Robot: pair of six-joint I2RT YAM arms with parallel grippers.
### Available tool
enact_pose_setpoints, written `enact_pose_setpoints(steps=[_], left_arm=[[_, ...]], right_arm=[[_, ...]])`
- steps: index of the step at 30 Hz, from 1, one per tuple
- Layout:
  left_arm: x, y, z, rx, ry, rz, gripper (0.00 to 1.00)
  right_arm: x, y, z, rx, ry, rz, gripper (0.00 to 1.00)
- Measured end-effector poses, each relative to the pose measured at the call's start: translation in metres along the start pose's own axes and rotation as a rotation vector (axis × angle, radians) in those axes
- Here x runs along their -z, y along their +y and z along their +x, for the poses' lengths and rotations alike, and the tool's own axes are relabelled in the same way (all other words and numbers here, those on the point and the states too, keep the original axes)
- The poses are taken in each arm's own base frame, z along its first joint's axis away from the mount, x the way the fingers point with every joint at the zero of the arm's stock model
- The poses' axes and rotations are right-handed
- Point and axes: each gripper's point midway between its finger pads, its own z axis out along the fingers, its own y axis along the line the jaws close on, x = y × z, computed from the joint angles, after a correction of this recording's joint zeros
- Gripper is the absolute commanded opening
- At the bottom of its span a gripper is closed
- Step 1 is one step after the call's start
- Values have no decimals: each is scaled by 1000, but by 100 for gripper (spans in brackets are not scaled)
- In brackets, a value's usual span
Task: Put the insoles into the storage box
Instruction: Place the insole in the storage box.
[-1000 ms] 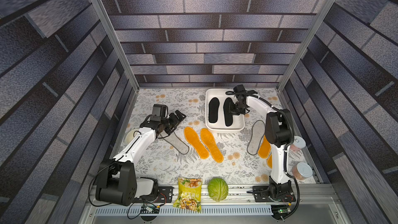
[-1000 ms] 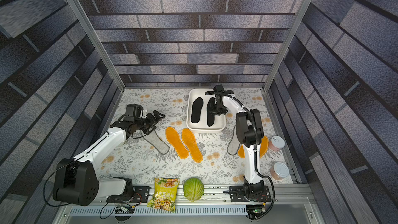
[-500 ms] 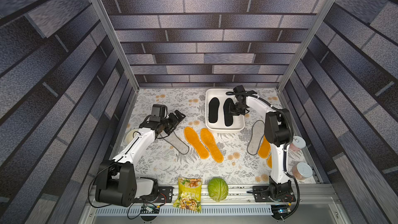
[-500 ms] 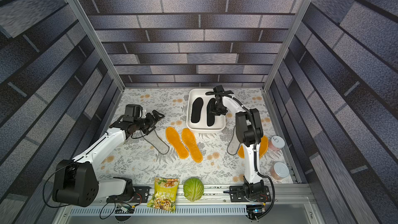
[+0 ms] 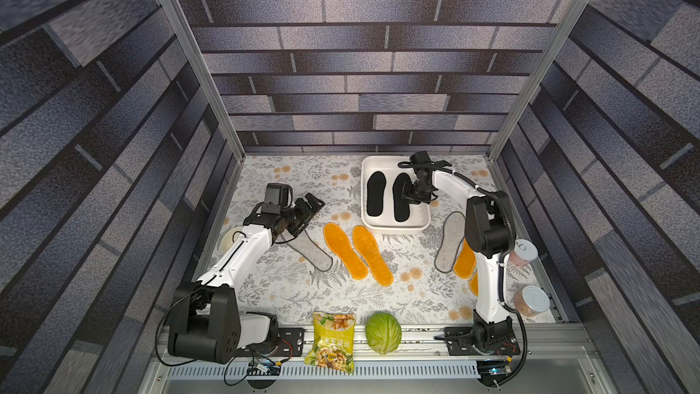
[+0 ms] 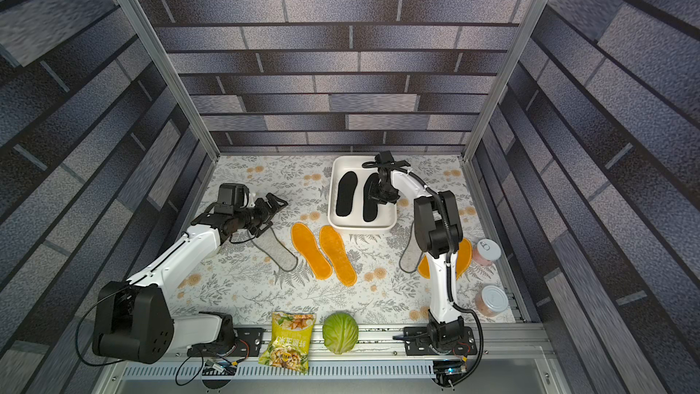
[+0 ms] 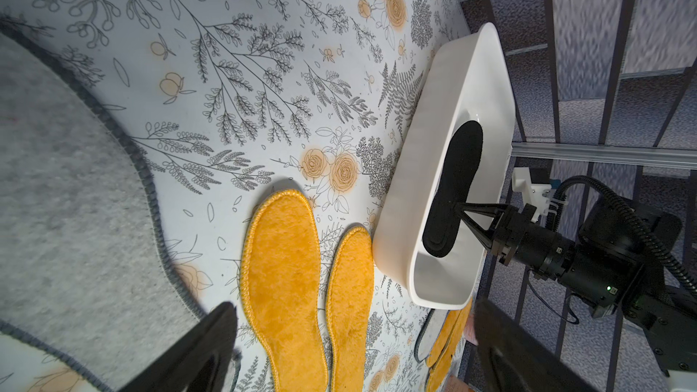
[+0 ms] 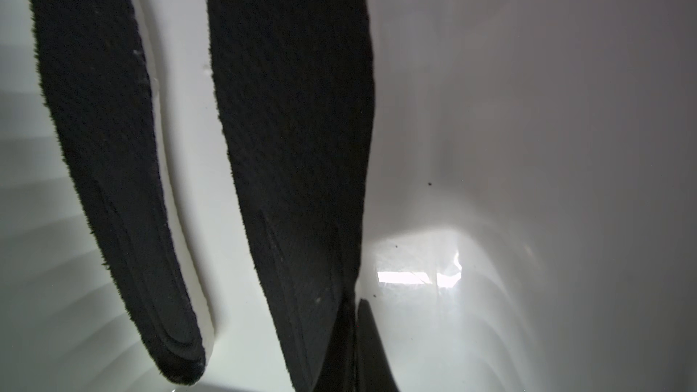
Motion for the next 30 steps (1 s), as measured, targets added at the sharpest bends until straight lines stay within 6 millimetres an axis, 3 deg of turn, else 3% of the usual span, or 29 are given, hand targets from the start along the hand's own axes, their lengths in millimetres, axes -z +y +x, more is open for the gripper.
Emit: enact_pose_setpoints(steps=[5, 30], left_arm=[[0, 0, 0, 0, 0, 1, 100], [5, -3, 1, -7, -10, 11, 100]], right_arm=[[-2, -1, 0, -9, 2, 5, 19], [4, 1, -9, 13, -27, 10, 52]])
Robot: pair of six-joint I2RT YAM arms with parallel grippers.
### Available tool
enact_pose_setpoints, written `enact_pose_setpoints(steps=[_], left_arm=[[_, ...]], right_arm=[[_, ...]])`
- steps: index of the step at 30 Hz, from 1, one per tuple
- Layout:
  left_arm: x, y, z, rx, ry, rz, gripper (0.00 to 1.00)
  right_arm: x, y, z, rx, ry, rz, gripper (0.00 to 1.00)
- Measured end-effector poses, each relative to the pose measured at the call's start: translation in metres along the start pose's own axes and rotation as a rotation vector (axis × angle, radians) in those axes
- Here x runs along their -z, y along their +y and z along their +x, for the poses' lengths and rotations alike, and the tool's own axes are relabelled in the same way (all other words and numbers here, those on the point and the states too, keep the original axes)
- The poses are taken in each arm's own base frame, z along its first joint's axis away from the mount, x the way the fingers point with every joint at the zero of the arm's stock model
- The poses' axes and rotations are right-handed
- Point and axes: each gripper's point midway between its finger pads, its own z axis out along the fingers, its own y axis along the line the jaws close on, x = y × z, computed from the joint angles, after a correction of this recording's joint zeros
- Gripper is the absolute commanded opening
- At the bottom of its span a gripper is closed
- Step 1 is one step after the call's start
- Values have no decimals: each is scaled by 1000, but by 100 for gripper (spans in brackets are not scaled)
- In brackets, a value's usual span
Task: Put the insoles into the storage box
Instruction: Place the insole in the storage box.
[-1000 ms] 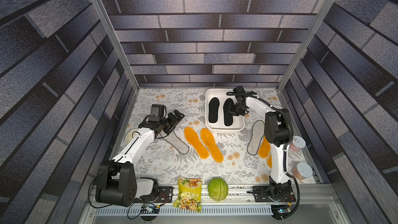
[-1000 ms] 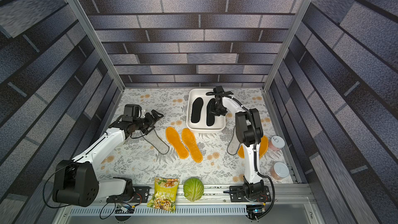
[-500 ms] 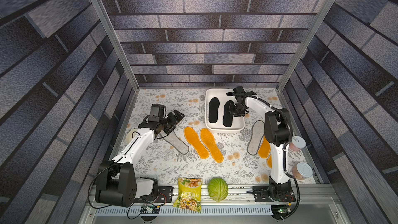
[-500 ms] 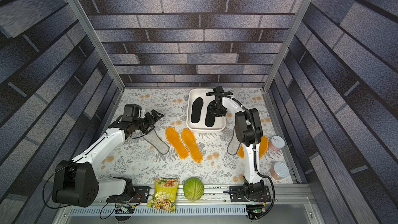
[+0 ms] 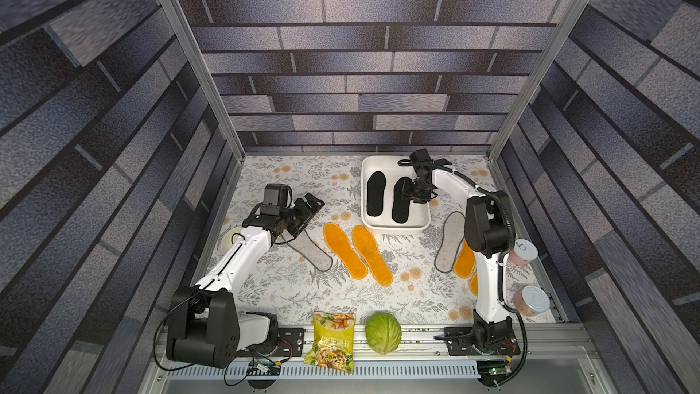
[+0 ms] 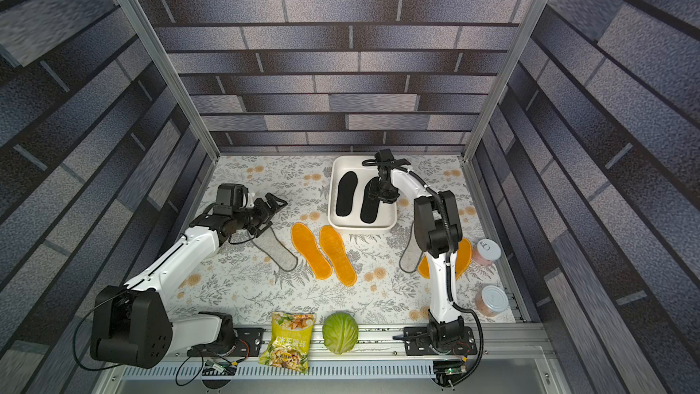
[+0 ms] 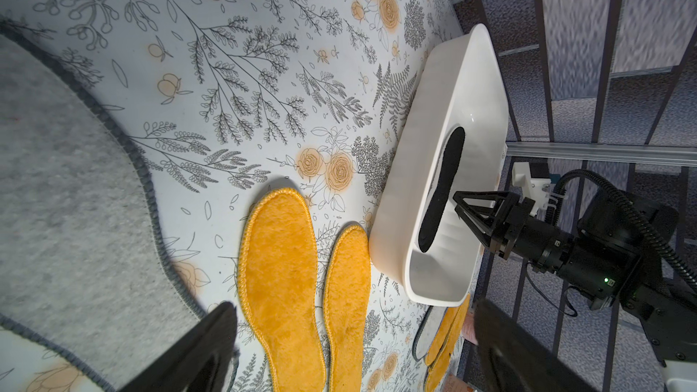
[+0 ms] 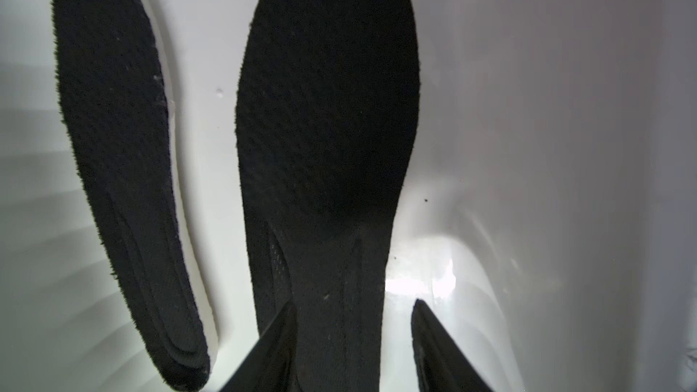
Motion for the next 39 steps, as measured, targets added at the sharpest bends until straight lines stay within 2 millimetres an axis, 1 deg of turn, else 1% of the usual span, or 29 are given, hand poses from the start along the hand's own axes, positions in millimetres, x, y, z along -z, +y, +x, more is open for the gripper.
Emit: enact_pose_setpoints(steps=[6, 9, 15, 19, 24, 32, 34, 37, 39], left_arm=[[0, 1, 0, 0, 1, -1, 100], [1, 1, 1, 0, -1, 0, 100], [2, 1, 1, 0, -2, 1, 100], [2, 2, 0, 2, -5, 0, 100], [2, 4, 0, 6, -4, -3, 100], [3, 6, -2, 13, -11, -6, 100], [3, 7, -3, 15, -13, -7, 100], [3, 7, -3, 15, -13, -7, 100], [3, 7, -3, 15, -13, -7, 100]], right_arm=[[2, 4, -7, -2, -12, -7, 54], [-2, 6, -11, -6, -14, -7, 55], [-12, 2, -10, -18, 1, 21, 58], [-13, 0, -9, -21, 8, 33, 59], [-13, 4, -13, -21, 1, 28, 59], [-24, 8, -15, -16, 7, 36, 60], [-24, 8, -14, -10, 4, 49, 61], [-22, 10, -13, 12, -10, 76, 68], [-21, 11, -12, 26, -19, 95, 70]])
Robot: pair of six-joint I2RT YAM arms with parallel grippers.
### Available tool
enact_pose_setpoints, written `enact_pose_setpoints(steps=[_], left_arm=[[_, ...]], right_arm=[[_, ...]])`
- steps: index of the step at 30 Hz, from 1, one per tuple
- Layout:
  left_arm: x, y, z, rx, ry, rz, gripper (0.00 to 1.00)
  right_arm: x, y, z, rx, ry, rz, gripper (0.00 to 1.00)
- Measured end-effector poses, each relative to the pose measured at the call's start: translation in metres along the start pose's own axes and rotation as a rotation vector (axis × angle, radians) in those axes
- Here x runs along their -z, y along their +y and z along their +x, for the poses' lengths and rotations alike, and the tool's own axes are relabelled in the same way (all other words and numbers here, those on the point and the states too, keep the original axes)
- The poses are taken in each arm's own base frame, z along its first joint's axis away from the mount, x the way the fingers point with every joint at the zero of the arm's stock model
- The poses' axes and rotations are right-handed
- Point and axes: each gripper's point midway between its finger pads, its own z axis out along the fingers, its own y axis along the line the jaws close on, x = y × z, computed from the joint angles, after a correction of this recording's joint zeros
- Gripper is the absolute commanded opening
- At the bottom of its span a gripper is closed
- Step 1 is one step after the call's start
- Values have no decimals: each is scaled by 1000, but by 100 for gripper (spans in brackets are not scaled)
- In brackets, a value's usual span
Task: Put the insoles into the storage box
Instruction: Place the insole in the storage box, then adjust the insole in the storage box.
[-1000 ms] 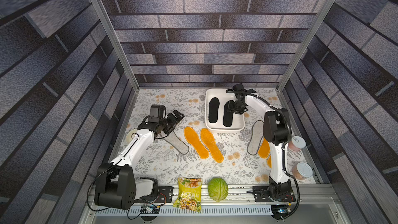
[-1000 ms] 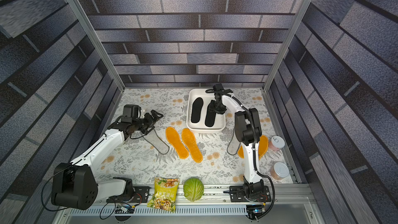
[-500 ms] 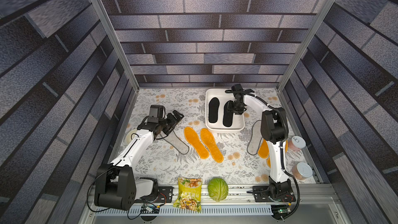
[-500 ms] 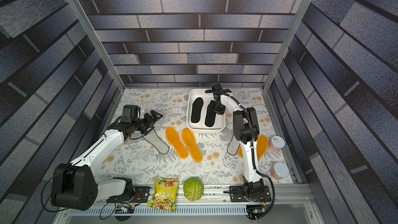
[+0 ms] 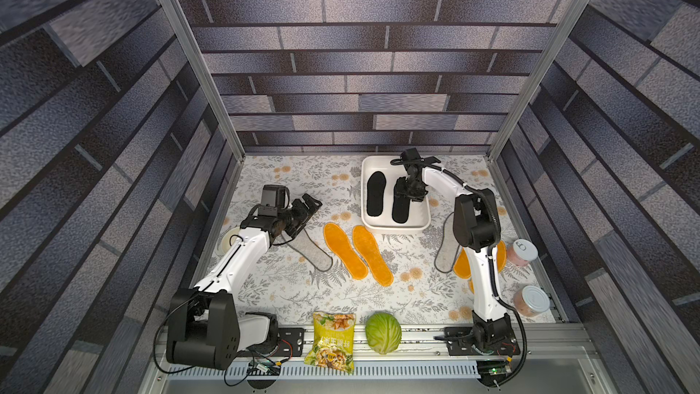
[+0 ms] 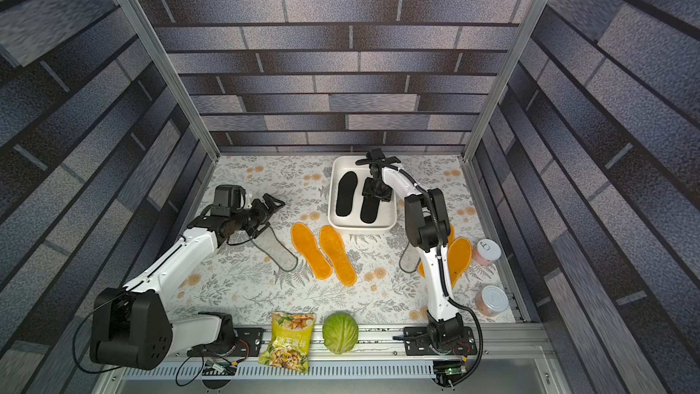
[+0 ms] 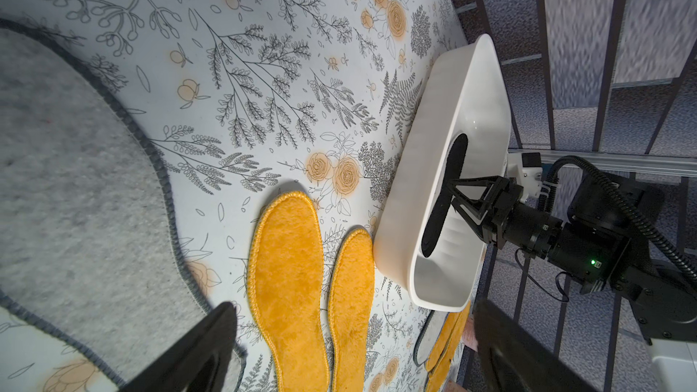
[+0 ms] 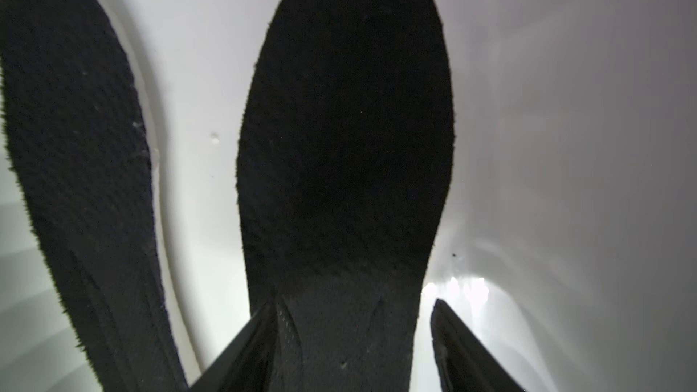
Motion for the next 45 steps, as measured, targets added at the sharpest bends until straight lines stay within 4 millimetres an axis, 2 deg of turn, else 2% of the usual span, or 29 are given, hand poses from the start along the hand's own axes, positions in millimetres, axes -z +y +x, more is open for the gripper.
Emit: enact_pose_setpoints(steps=[9, 13, 18, 24, 31, 38, 45], left_arm=[[0, 1, -1, 2, -2, -1, 100], [1, 1, -2, 5, -6, -2, 100], [1, 2, -3, 6, -8, -2, 100], [1, 2, -3, 8, -7, 0, 100], [1, 2, -3, 8, -7, 0, 100], [1, 3, -3, 9, -5, -2, 100], [0, 7, 0, 14, 0, -9, 100]], right_arm=[[28, 19, 1, 60, -62, 11, 68], [45, 31, 6, 65, -79, -60, 67], [58, 59, 20, 66, -56, -208, 67], [51, 83, 43, 65, 5, -291, 67], [41, 102, 59, 75, 44, -338, 67], [24, 94, 70, 60, 81, -311, 67], [16, 88, 76, 50, 92, -292, 67]])
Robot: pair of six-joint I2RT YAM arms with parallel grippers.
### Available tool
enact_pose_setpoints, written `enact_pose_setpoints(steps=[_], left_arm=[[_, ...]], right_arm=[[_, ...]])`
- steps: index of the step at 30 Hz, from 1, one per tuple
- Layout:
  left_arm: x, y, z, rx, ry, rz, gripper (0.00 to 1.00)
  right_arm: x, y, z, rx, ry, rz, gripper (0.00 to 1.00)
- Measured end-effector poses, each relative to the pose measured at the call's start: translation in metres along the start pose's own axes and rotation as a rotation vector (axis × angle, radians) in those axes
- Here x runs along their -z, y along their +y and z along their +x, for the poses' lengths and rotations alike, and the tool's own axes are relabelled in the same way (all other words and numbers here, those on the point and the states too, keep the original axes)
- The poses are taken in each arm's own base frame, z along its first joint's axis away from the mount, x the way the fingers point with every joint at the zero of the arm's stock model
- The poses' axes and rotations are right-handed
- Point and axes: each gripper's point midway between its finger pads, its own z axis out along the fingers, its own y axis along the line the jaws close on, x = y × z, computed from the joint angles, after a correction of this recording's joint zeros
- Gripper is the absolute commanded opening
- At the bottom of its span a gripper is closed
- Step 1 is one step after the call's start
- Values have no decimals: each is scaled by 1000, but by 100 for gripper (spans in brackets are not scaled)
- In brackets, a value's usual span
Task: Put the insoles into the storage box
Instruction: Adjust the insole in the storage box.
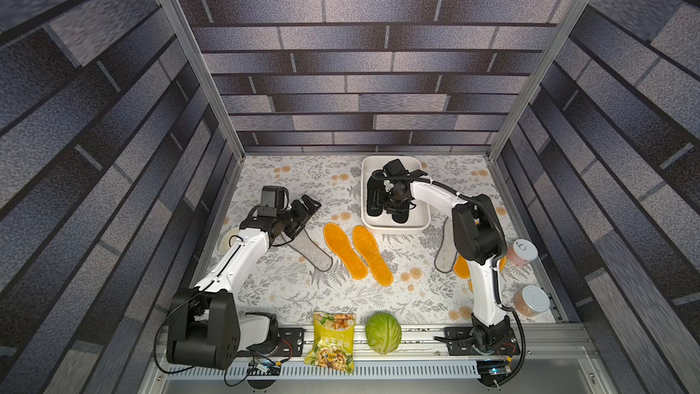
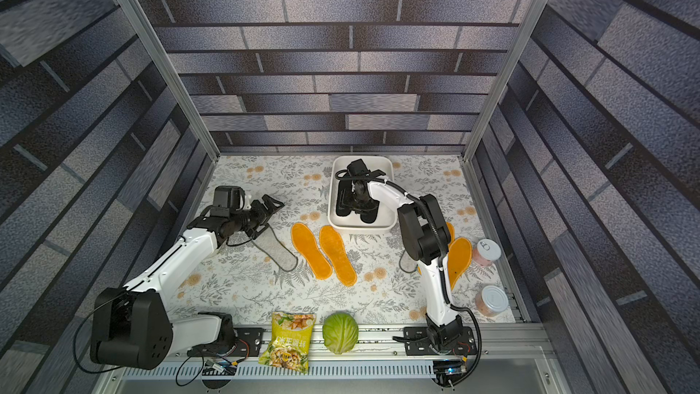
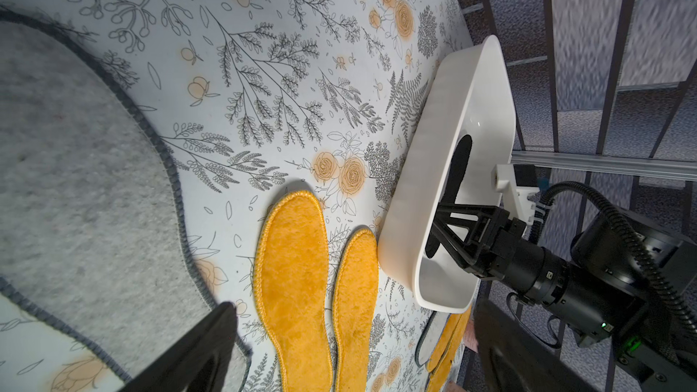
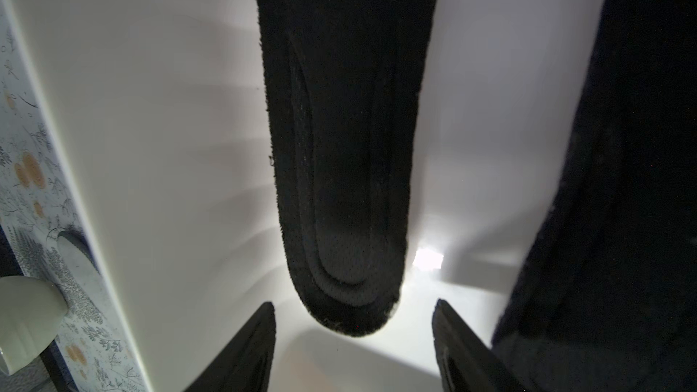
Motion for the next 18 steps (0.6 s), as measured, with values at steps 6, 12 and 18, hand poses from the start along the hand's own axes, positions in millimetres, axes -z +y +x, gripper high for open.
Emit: enact_pose_setpoints(steps=[6, 12, 18], left_arm=[[0, 1, 0, 1, 1, -2, 100], [2, 3, -3, 8, -9, -2, 100], [3, 2, -3, 6, -13, 2, 100]], right_arm=[[-1, -6, -1, -2, -13, 28, 67], [-4, -14, -2, -6, -23, 61, 68], [-8, -22, -3, -13, -26, 89, 68]])
